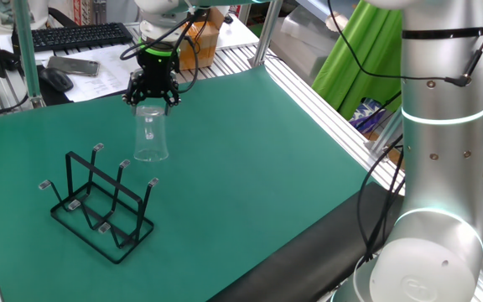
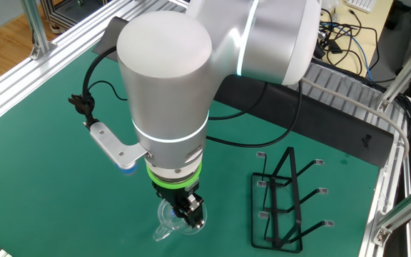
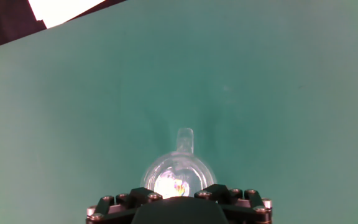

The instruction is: Take the cup off the cup rack

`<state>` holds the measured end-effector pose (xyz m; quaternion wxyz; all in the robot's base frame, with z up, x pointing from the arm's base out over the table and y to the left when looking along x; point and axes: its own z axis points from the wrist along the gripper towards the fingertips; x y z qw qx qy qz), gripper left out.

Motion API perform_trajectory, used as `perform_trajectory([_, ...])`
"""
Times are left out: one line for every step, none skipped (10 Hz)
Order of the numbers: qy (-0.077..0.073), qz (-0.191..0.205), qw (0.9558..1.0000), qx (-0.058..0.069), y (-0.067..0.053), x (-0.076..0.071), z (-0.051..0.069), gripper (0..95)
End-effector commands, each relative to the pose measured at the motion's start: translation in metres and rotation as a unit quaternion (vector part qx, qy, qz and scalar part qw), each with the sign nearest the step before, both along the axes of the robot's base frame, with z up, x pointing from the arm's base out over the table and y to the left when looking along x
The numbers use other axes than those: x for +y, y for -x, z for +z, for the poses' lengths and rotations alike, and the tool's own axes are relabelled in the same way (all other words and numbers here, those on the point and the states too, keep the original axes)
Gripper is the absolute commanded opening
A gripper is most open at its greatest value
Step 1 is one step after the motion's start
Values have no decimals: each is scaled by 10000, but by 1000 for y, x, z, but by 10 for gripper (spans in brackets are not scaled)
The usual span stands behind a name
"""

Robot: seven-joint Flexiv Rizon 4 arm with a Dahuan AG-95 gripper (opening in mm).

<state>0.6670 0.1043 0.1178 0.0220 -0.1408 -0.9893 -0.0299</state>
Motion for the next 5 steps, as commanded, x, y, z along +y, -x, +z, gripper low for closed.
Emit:
perform_trajectory([-1,-5,10000,-6,0,0,0,760])
perform_trajectory([2,-8,10000,-9,0,0,0,760])
perform_trajectory([3,-5,10000,-13,0,0,0,760])
perform_trajectory([1,9,10000,-13,0,0,0,760])
perform_trajectory([-2,18,10000,-13,0,0,0,760])
